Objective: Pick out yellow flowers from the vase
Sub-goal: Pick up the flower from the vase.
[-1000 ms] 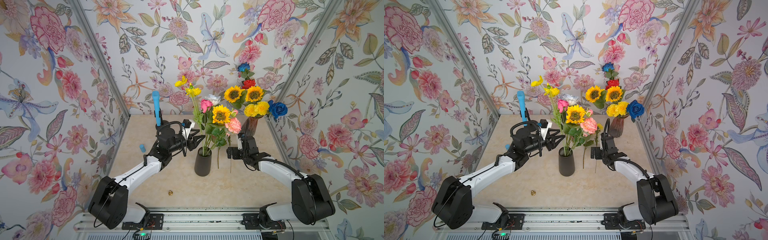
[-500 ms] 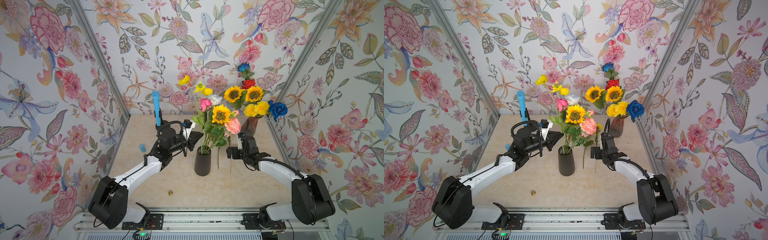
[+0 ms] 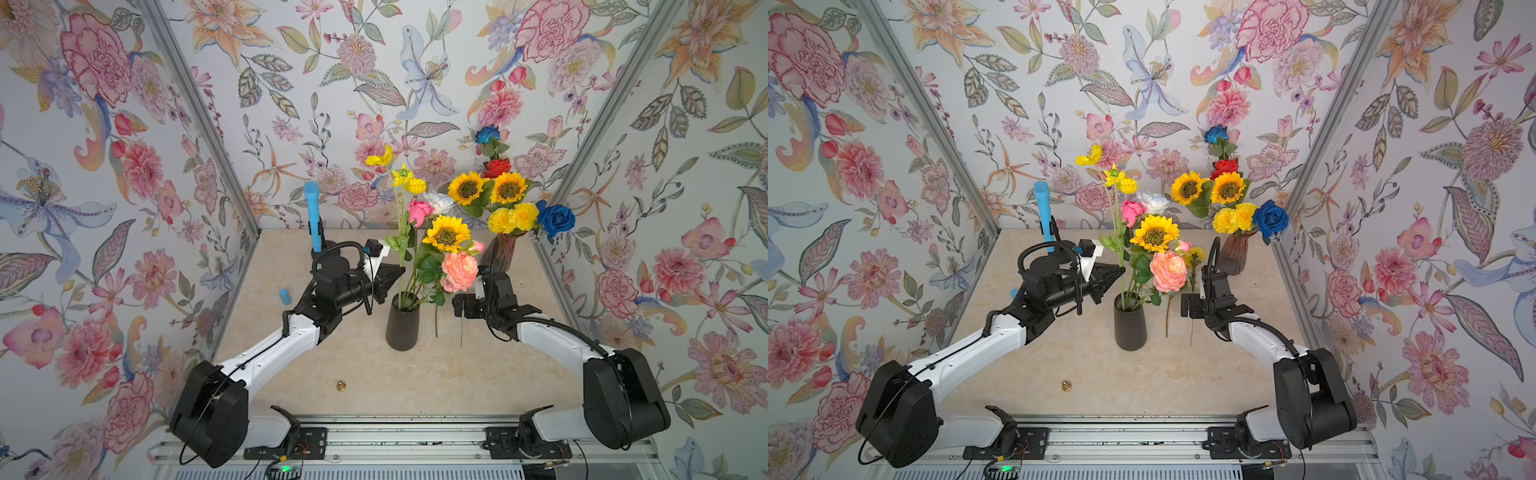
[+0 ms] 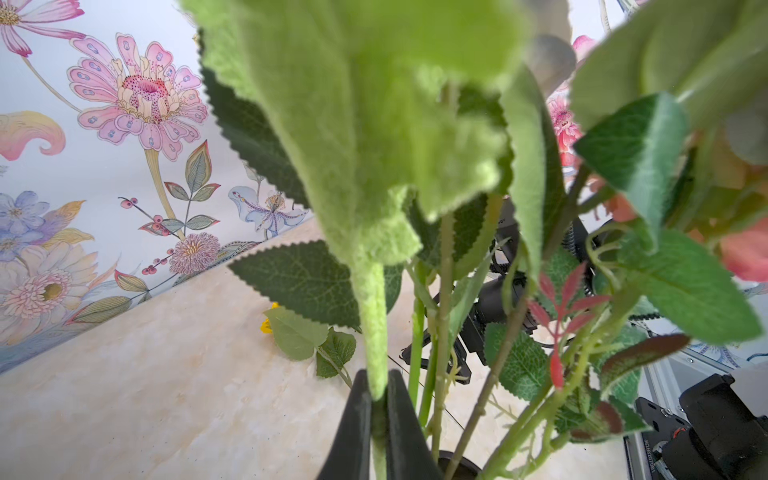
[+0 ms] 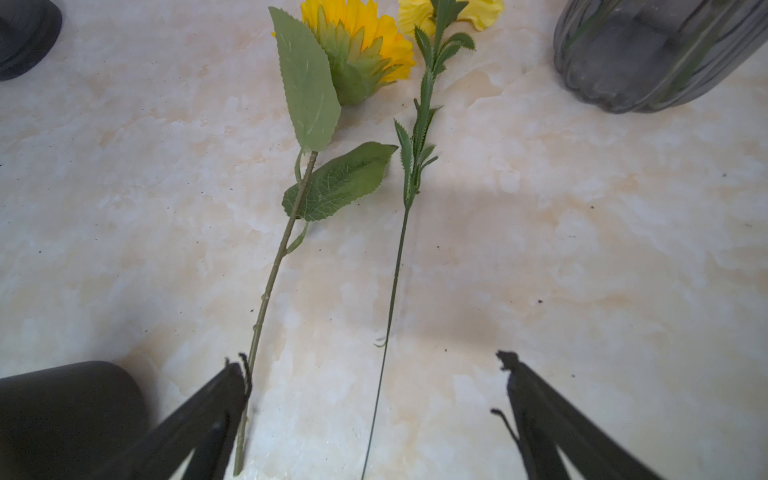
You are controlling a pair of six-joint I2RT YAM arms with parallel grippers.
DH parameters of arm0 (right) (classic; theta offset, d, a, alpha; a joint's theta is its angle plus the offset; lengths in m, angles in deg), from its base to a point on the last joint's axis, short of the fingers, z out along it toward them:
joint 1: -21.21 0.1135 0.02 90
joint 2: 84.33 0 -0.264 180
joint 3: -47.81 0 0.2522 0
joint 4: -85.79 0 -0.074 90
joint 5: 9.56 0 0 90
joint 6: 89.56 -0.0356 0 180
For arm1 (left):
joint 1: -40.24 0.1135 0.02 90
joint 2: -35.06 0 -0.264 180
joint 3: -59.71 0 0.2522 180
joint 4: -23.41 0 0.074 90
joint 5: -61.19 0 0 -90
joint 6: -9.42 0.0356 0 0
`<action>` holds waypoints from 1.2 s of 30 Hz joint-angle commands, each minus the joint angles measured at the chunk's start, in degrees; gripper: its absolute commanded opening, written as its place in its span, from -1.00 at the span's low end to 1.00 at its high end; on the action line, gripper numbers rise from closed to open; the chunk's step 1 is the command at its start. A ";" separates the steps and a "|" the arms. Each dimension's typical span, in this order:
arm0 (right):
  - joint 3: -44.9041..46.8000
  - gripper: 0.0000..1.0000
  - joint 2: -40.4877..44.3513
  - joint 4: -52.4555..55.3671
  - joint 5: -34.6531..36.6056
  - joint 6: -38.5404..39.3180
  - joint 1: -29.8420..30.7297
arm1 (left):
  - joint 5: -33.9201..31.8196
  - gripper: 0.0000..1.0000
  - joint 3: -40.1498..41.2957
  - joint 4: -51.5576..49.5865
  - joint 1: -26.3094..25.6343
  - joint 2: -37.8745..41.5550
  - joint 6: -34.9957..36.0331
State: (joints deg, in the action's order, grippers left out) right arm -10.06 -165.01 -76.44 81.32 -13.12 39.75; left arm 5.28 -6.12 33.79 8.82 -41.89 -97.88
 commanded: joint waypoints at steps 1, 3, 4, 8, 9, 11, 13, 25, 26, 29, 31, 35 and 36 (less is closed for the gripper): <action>0.79 0.99 0.35 -0.87 -0.27 -0.92 -0.26 | -1.30 -1.00 -0.75 0.25 -0.40 1.93 1.47; 0.81 0.99 0.29 -0.87 -0.30 -0.93 -0.26 | -1.30 -1.00 -0.97 0.05 -0.40 2.39 1.23; 0.82 0.99 0.33 -0.93 -0.32 -0.93 -0.27 | -1.24 -1.00 -1.09 -0.03 -0.40 2.74 1.13; 0.79 0.99 0.24 -0.89 -0.37 -0.94 -0.32 | -0.67 -1.00 -1.83 -0.54 -0.40 3.99 0.35; 0.79 0.99 0.26 -0.92 -0.44 -0.92 -0.27 | -0.68 -1.00 -2.04 -0.66 -0.39 4.40 0.21; 0.79 0.99 0.42 -0.93 -0.51 -0.94 -0.27 | -1.08 -1.00 -2.48 -0.93 -0.40 5.29 -0.36; 0.79 0.99 0.51 -0.93 -0.51 -0.98 -0.27 | -1.65 -1.00 -3.21 -1.43 -0.40 6.20 -0.71; 1.05 0.99 0.97 -1.02 -0.50 -1.03 -0.30 | -5.90 -1.00 -11.96 -8.48 -0.25 8.35 -0.83; 1.05 0.99 1.06 -0.99 -0.52 -1.03 -0.27 | -5.49 -1.00 -12.97 -8.99 -0.14 8.22 -1.10; 1.10 0.99 1.14 -1.01 -0.53 -1.12 -0.31 | -6.08 -1.00 -15.84 -10.27 0.26 7.83 -2.55; 1.14 0.99 1.32 -1.02 -0.51 -1.09 -0.31 | -6.35 -1.00 -18.23 -11.85 0.70 7.47 -3.29; 1.14 0.99 1.53 -0.98 -0.50 -1.12 -0.29 | -6.84 -1.00 -23.34 -14.96 2.59 6.87 -4.70; 1.14 0.99 1.48 -1.02 -0.61 -1.11 -0.27 | -7.16 -1.00 -25.01 -16.07 3.25 6.58 -5.11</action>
State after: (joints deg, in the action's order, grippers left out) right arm -9.63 -164.82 -76.87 81.08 -13.36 39.75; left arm 0.14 -26.71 19.76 10.46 -34.91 -101.48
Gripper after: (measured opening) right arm 0.995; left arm 0.088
